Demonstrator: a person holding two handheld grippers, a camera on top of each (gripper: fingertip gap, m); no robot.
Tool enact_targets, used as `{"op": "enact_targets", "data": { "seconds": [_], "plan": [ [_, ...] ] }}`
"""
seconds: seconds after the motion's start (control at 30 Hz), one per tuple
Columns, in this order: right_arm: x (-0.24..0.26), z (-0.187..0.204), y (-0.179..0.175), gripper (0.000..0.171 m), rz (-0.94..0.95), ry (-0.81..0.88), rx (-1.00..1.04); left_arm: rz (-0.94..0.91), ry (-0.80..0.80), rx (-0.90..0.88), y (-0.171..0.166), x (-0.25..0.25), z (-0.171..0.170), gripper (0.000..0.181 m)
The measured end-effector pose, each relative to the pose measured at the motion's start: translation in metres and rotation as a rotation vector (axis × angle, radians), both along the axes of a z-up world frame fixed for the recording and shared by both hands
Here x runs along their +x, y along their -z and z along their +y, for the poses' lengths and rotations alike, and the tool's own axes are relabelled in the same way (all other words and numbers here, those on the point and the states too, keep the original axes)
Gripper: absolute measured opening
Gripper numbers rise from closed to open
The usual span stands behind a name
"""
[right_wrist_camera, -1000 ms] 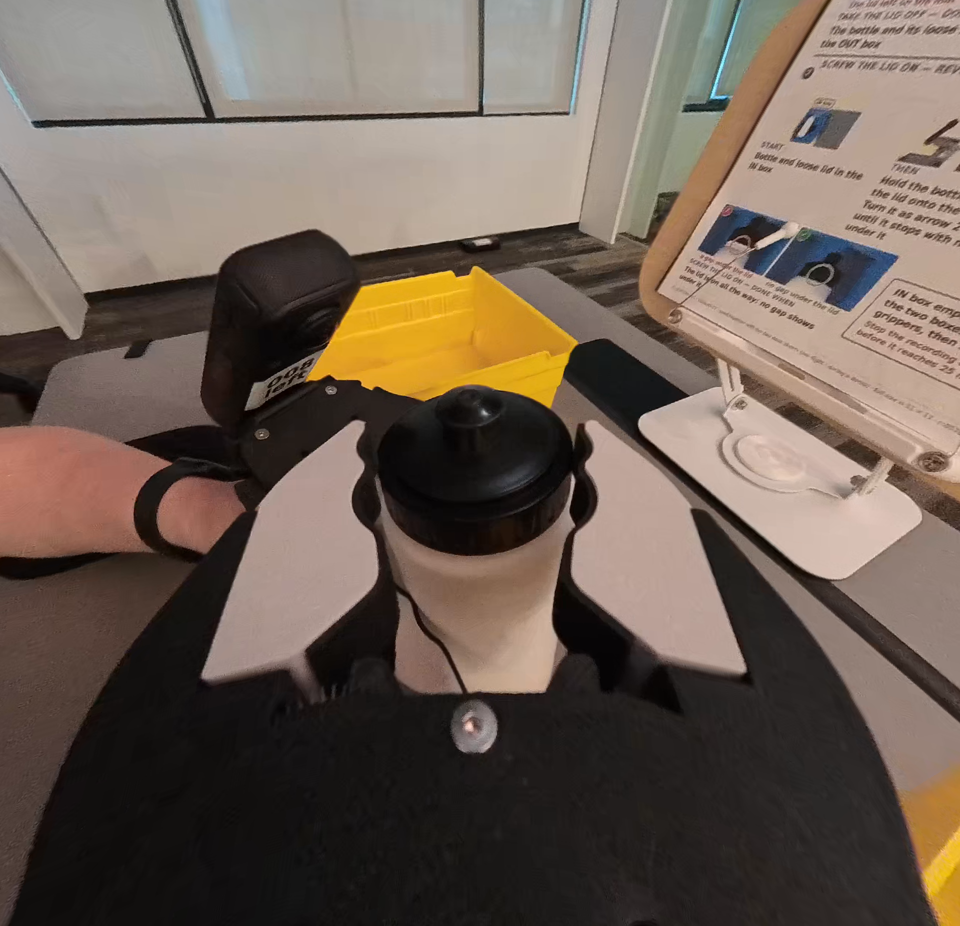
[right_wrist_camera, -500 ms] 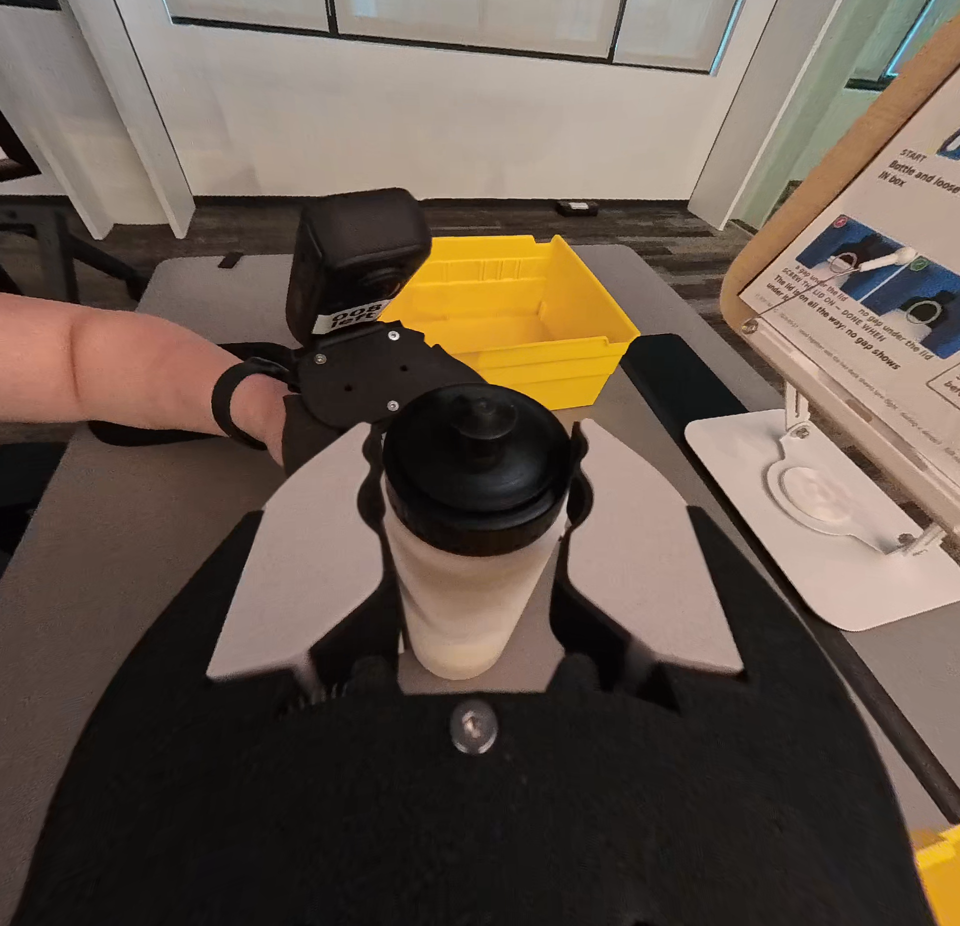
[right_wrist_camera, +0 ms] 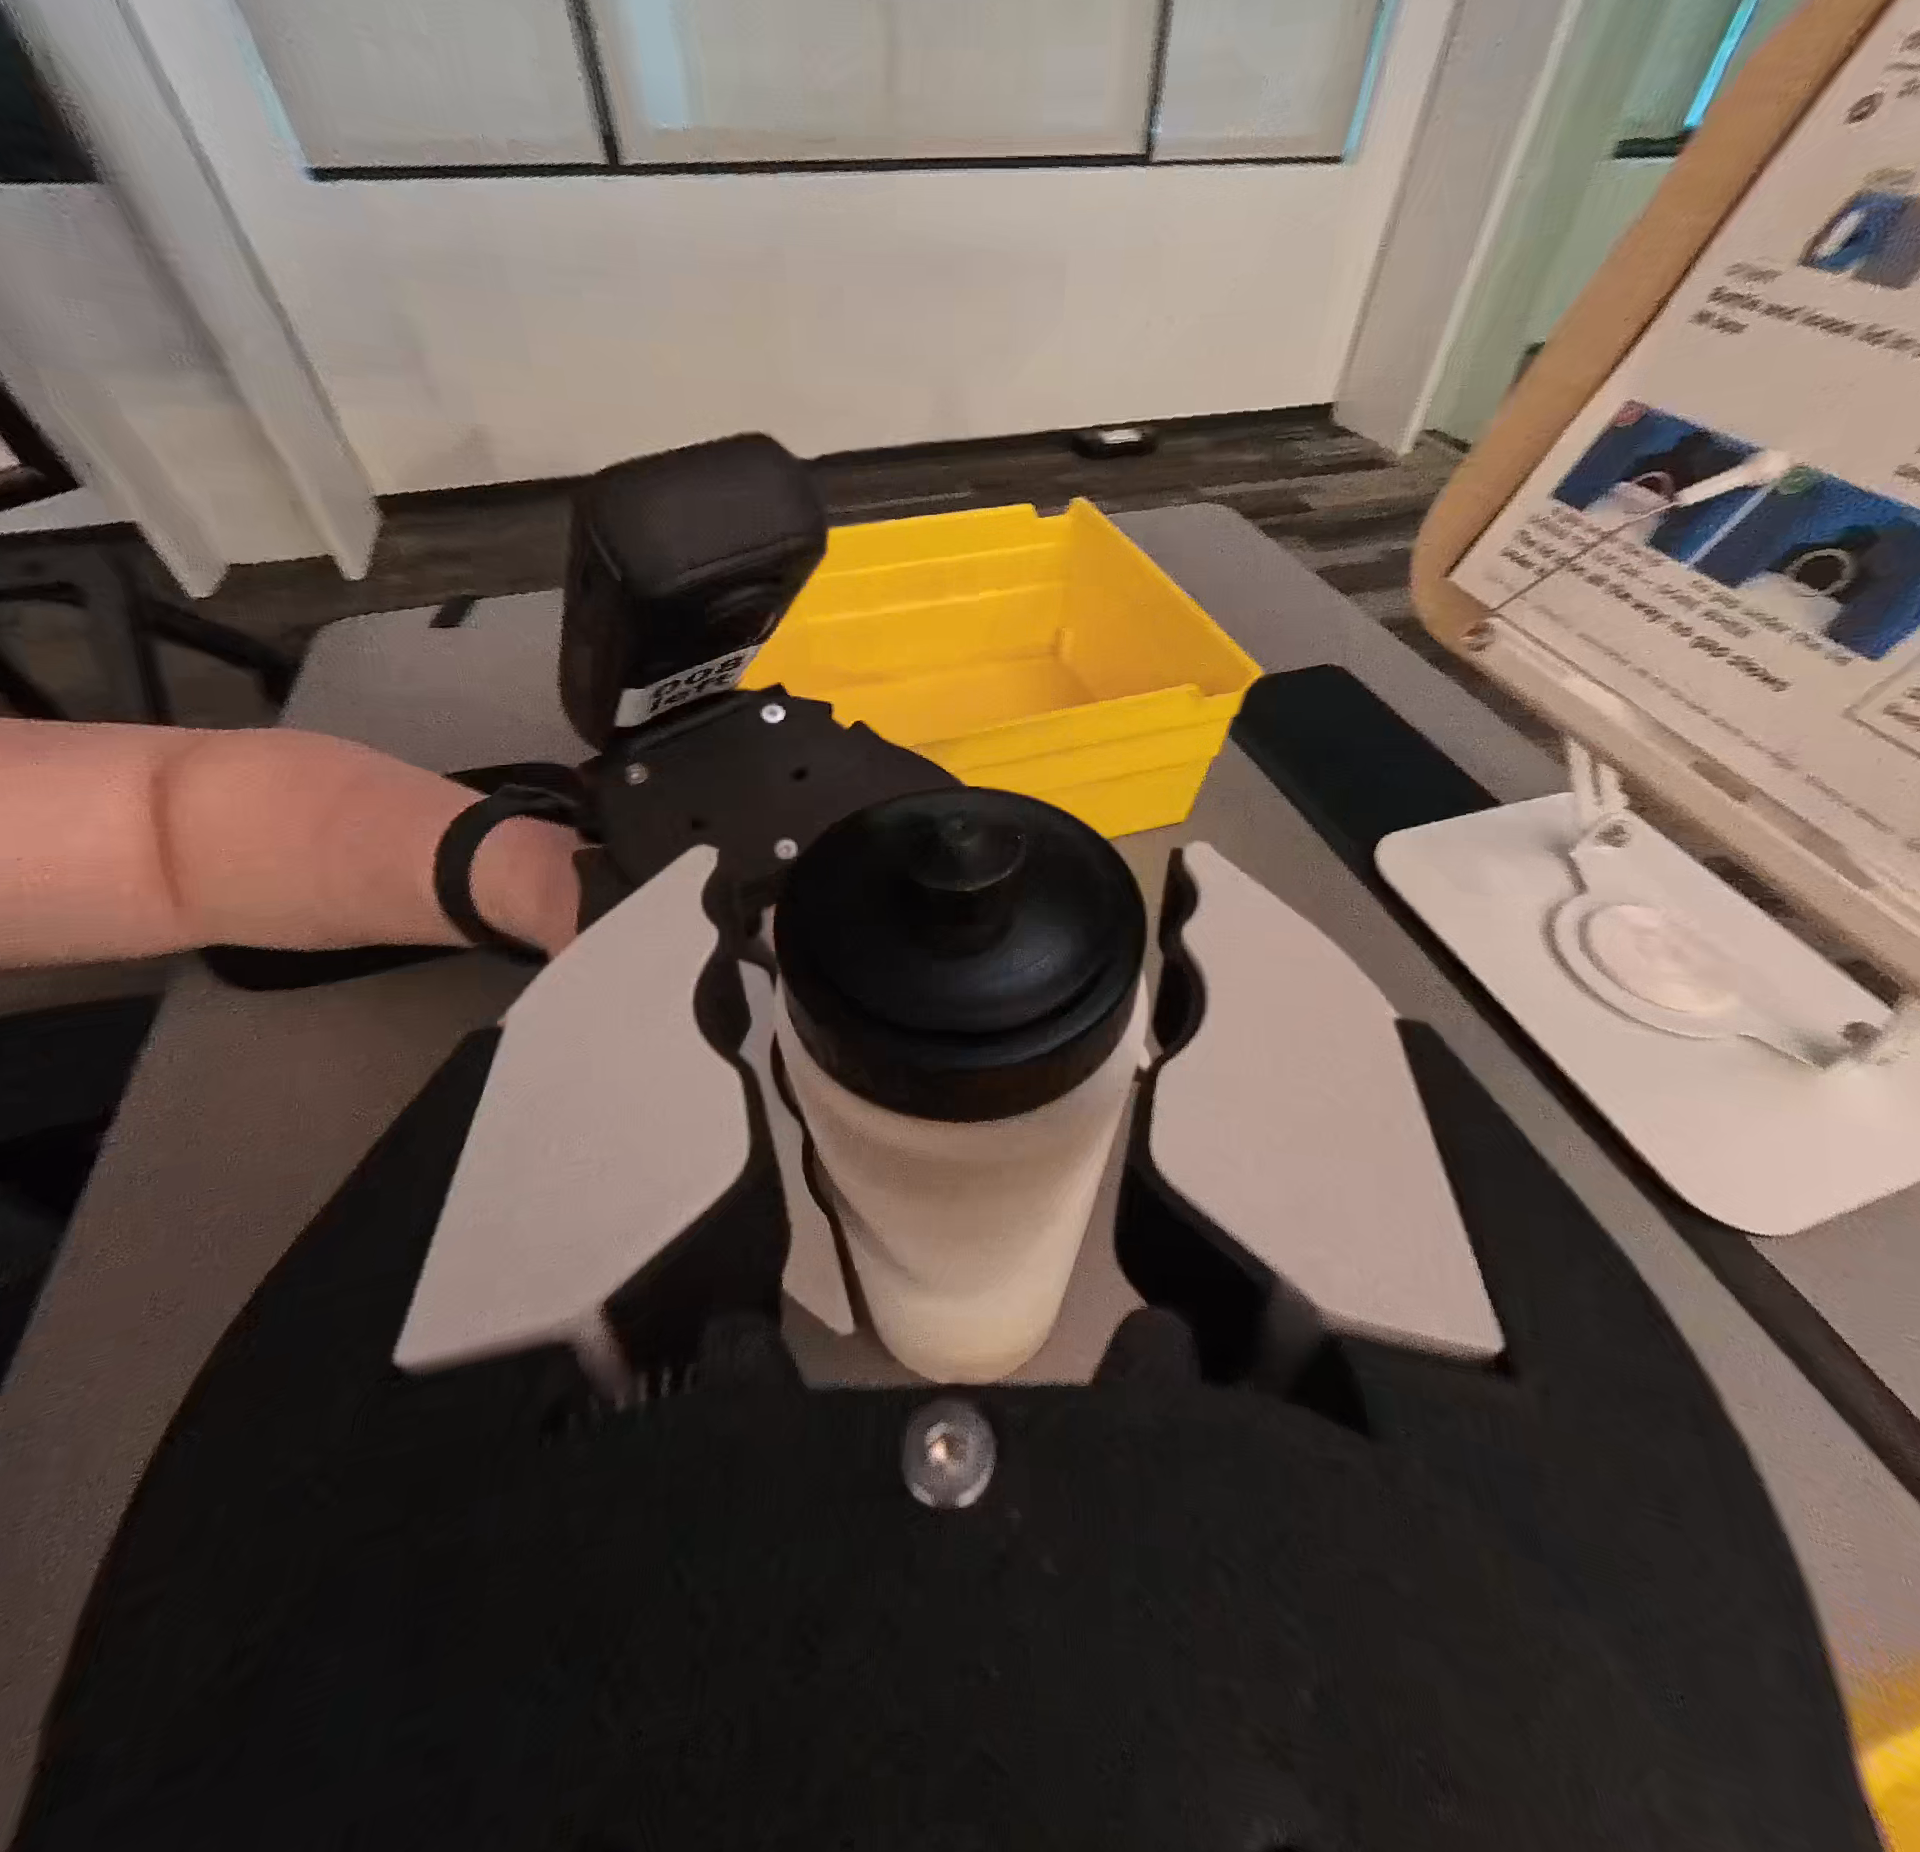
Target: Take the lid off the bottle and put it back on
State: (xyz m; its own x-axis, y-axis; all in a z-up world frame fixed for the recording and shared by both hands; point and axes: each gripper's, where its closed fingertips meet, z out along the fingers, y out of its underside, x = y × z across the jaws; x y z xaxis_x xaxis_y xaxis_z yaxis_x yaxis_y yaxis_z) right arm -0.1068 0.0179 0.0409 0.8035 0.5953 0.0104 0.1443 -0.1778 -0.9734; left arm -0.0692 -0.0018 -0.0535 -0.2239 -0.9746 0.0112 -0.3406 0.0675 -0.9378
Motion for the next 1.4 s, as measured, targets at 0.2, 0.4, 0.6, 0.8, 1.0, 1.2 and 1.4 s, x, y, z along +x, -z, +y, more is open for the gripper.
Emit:
{"op": "enact_targets", "data": {
  "seconds": [0.2, 0.4, 0.6, 0.8, 1.0, 1.2, 1.4],
  "plan": [
    [0.002, -0.002, 0.008, 0.072, -0.026, -0.044, -0.028, 0.011, -0.009, -0.009, 0.001, 0.000, -0.001, 0.092],
    [0.004, 0.012, 0.006, 0.071, -0.009, 0.227, 0.014, 0.034, -0.125, -0.023, 0.001, 0.000, 0.012, 0.092],
    [0.001, 0.008, 0.004, 0.076, -0.047, 0.103, 0.030, 0.025, -0.044, -0.019, 0.001, 0.000, 0.006, 0.093],
    [0.000, -0.003, 0.009, 0.073, -0.071, -0.043, -0.014, 0.016, 0.025, -0.009, 0.001, -0.001, -0.005, 0.093],
    [0.004, 0.010, 0.009, 0.074, -0.050, 0.155, 0.007, 0.030, -0.080, -0.018, 0.001, 0.000, 0.007, 0.092],
    [0.002, 0.013, 0.010, 0.074, -0.034, 0.257, 0.028, 0.036, -0.081, -0.023, 0.001, -0.001, 0.009, 0.092],
    [0.001, -0.003, 0.007, 0.078, 0.011, -0.037, -0.038, 0.033, -0.004, -0.006, 0.001, -0.001, -0.001, 0.093]
  ]
}}
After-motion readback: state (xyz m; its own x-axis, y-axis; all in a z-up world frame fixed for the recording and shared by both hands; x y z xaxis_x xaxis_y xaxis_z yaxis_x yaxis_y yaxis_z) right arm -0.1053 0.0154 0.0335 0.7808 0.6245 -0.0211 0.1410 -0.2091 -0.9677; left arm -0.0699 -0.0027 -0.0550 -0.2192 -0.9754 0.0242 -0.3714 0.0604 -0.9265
